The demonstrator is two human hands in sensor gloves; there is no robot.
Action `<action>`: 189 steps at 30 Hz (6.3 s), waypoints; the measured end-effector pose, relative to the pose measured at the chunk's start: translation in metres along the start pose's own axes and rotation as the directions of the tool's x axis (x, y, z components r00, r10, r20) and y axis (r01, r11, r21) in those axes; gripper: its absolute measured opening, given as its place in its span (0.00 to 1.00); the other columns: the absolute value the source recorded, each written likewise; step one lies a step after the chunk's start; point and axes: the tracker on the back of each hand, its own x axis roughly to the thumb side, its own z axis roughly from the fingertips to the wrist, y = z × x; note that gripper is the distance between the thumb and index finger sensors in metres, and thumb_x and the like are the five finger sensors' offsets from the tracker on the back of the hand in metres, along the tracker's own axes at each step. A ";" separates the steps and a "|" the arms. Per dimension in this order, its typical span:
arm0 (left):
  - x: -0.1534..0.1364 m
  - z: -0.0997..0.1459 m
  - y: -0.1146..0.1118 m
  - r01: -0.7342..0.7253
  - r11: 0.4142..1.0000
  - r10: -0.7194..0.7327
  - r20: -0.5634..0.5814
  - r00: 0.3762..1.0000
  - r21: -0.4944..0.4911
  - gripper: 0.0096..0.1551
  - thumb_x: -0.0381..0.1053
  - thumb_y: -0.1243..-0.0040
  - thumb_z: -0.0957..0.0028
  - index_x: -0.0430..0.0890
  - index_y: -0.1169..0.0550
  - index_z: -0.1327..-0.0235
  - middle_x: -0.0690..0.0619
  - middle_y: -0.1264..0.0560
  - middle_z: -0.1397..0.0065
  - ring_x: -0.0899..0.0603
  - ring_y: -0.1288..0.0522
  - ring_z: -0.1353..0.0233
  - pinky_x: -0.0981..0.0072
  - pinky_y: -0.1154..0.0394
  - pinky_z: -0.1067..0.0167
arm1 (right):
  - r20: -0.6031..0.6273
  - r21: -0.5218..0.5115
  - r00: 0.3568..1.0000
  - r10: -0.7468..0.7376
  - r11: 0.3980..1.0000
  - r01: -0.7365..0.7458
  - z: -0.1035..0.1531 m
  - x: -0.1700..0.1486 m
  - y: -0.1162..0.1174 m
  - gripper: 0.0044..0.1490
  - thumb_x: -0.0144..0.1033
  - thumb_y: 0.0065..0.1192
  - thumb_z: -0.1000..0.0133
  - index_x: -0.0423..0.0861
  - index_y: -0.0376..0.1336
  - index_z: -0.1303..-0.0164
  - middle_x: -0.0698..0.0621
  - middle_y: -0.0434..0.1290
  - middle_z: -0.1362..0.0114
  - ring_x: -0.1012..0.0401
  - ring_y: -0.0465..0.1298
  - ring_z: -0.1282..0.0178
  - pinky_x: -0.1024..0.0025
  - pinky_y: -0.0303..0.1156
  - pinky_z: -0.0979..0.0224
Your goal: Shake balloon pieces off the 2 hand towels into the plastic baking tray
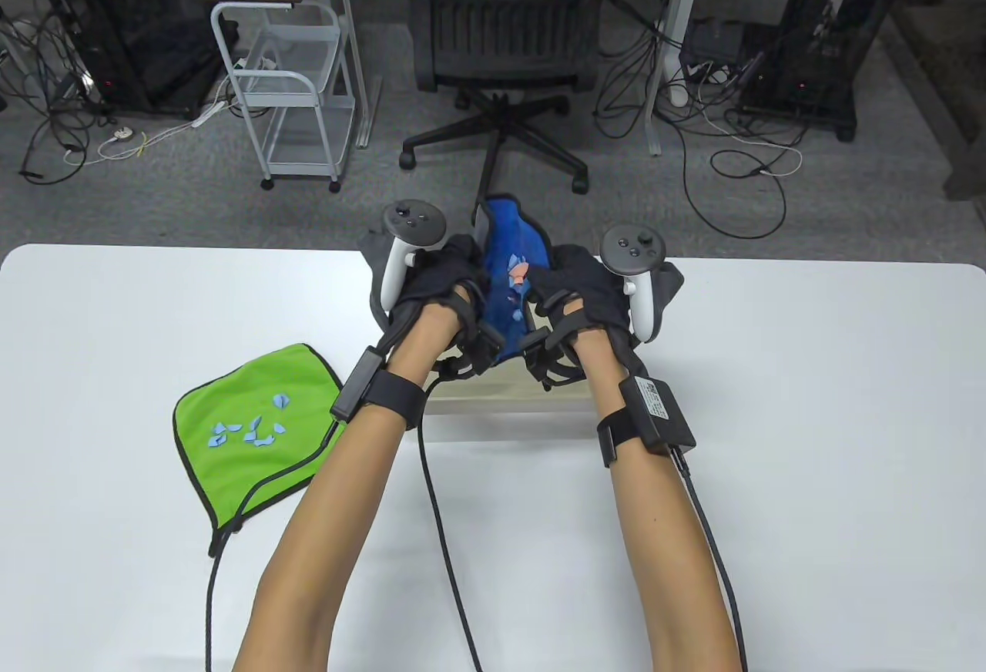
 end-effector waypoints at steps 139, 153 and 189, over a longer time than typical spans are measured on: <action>-0.164 0.156 -0.066 0.094 0.955 0.007 0.342 0.940 -0.280 0.53 0.66 0.43 0.58 0.56 0.55 0.25 0.42 0.62 0.20 0.27 0.64 0.18 0.24 0.54 0.29 | 0.314 -0.041 0.890 0.330 0.942 -0.334 0.145 -0.111 -0.058 0.44 0.60 0.59 0.53 0.60 0.52 0.26 0.55 0.54 0.13 0.51 0.56 0.15 0.50 0.63 0.21; -0.168 0.155 -0.075 0.147 0.942 -0.024 0.376 0.926 -0.301 0.54 0.68 0.43 0.59 0.57 0.56 0.26 0.43 0.64 0.19 0.28 0.66 0.18 0.23 0.56 0.29 | 0.431 0.181 0.834 0.345 0.872 -0.455 0.173 -0.118 0.037 0.49 0.65 0.54 0.55 0.60 0.46 0.24 0.53 0.47 0.11 0.49 0.45 0.13 0.44 0.53 0.19; -0.148 0.101 0.093 0.210 0.974 -0.188 0.209 0.960 -0.090 0.63 0.68 0.30 0.66 0.69 0.57 0.27 0.49 0.80 0.24 0.30 0.85 0.23 0.10 0.70 0.36 | 0.471 0.133 0.785 0.402 0.847 -0.514 0.170 -0.120 0.026 0.48 0.64 0.55 0.55 0.58 0.48 0.25 0.51 0.49 0.12 0.48 0.46 0.14 0.42 0.52 0.20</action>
